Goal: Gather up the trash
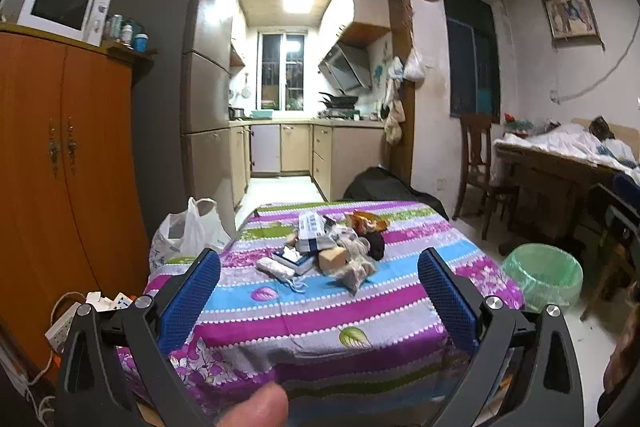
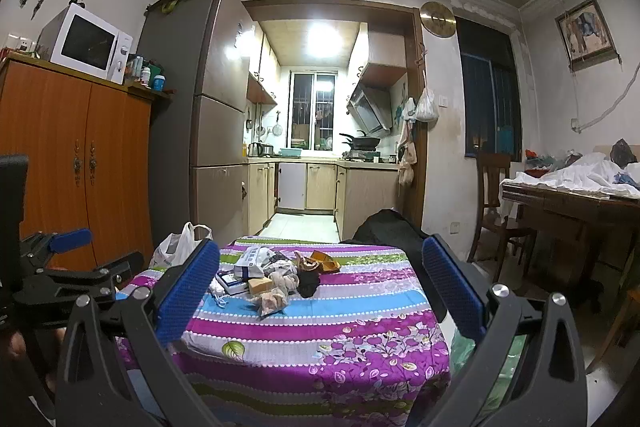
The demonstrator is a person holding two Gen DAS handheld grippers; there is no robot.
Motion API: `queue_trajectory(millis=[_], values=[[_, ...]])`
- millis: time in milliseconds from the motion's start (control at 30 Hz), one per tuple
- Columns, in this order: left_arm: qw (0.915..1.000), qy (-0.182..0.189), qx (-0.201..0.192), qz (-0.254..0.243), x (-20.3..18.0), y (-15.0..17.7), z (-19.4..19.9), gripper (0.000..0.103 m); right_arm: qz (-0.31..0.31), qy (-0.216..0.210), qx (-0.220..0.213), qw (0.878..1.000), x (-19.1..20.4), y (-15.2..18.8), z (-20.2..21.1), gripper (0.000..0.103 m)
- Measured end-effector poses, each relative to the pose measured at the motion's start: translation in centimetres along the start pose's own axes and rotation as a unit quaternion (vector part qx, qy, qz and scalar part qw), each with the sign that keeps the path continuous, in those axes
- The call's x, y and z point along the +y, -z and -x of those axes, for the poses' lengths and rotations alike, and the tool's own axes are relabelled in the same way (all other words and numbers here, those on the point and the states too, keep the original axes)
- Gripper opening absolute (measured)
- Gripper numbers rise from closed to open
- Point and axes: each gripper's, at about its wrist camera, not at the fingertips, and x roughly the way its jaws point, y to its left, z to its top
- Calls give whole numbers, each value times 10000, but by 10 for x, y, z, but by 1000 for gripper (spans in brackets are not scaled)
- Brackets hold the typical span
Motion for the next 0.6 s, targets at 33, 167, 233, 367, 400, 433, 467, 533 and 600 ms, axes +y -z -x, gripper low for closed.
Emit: queue_trajectory(millis=[33, 167, 233, 367, 400, 433, 467, 533, 600], values=[[10000, -41, -3, -29, 0, 0, 0, 98, -13, -7, 16, 10000, -3, 2, -4, 98], [9999, -85, 57, -48, 0, 2, -6, 98, -26, -10, 55, 10000, -1, 5, -5, 98], [9999, -99, 102, -54, 0, 4, -9, 98, -17, -19, 64, 10000, 1, 5, -5, 98], [9998, -49, 183, -51, 1, 6, -12, 98, -6, -37, 93, 9999, 3, 5, -5, 98], [9998, -52, 180, -59, 1, 7, -12, 98, -1, -43, 105, 9999, 3, 5, -6, 98], [9998, -61, 185, -55, 1, 5, -12, 98, 2, -52, 116, 9999, 3, 5, -6, 98], [9998, -78, 184, -65, 1, 5, -13, 98, 5, -58, 125, 9999, 4, 5, -6, 98], [9998, -83, 192, -73, 1, 6, -14, 98, 6, -69, 148, 9999, 5, 5, -6, 98], [9997, -91, 197, -70, 2, 6, -15, 98, 11, -86, 168, 9998, 5, 6, -7, 98]])
